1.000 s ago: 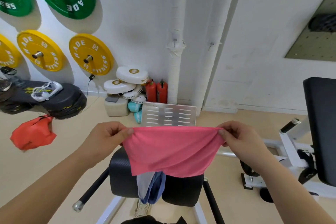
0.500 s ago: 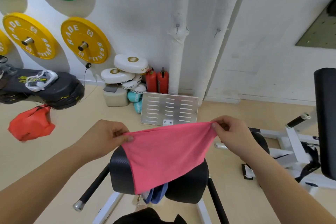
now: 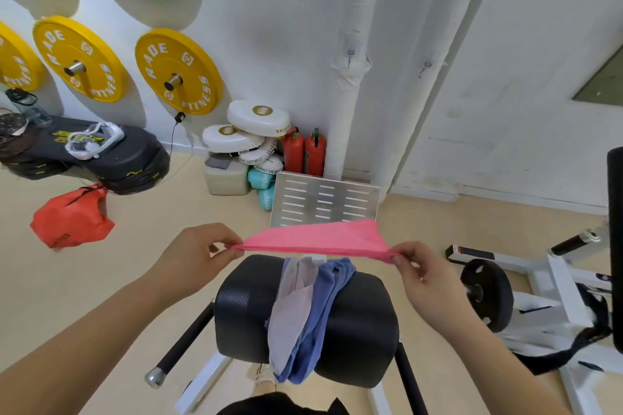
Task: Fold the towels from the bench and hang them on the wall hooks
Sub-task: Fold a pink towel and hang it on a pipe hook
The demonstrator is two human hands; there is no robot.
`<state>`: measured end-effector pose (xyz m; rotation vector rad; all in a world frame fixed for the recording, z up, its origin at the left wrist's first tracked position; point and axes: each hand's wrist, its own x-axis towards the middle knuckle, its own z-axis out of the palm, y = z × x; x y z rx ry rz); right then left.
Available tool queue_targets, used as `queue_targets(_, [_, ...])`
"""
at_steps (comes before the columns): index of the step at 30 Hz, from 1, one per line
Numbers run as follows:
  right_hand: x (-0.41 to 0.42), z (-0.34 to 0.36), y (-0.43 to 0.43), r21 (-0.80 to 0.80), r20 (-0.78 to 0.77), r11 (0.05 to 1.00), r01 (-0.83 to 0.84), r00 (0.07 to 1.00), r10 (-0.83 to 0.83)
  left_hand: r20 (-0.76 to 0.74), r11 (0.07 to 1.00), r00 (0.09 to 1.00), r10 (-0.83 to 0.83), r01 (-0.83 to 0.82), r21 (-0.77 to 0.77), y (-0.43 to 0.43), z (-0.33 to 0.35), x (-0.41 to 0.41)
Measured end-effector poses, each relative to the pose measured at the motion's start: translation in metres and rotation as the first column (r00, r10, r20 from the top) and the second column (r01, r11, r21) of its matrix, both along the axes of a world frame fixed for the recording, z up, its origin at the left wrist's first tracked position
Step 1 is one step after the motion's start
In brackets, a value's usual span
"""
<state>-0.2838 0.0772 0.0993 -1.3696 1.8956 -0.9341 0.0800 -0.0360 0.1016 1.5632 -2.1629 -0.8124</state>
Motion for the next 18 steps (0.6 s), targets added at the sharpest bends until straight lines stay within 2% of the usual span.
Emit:
queue_targets(4, [0.015,-0.055,0.042,0.279,0.005,0.953,-0.117,0.993,0.120,0.102,0.993,0.994,-0.035,0.023,0.119,0.043,-0.052,0.014])
queue_targets(8, [0.027,-0.108,0.082,0.453,-0.027,0.870,-0.195,0.972,0.232,0.172,0.955,0.984,-0.043,-0.010,0.295,0.092,-0.100,0.027])
queue_targets(10, [0.031,-0.119,0.099,0.480,-0.008,0.856,-0.194,0.974,0.225,0.128,0.941,0.991,-0.047,0.001,0.339,0.115,-0.112,0.031])
queue_targets(13, [0.032,-0.121,0.110,0.473,0.007,0.857,-0.203,0.974,0.227,0.062,0.950,0.998,-0.020,0.000,0.311,0.131,-0.117,0.036])
queue_targets(18, [0.027,-0.121,0.101,0.467,0.031,0.867,-0.173,0.983,0.179,0.072,0.924,0.997,-0.011,-0.017,0.381,0.117,-0.119,0.040])
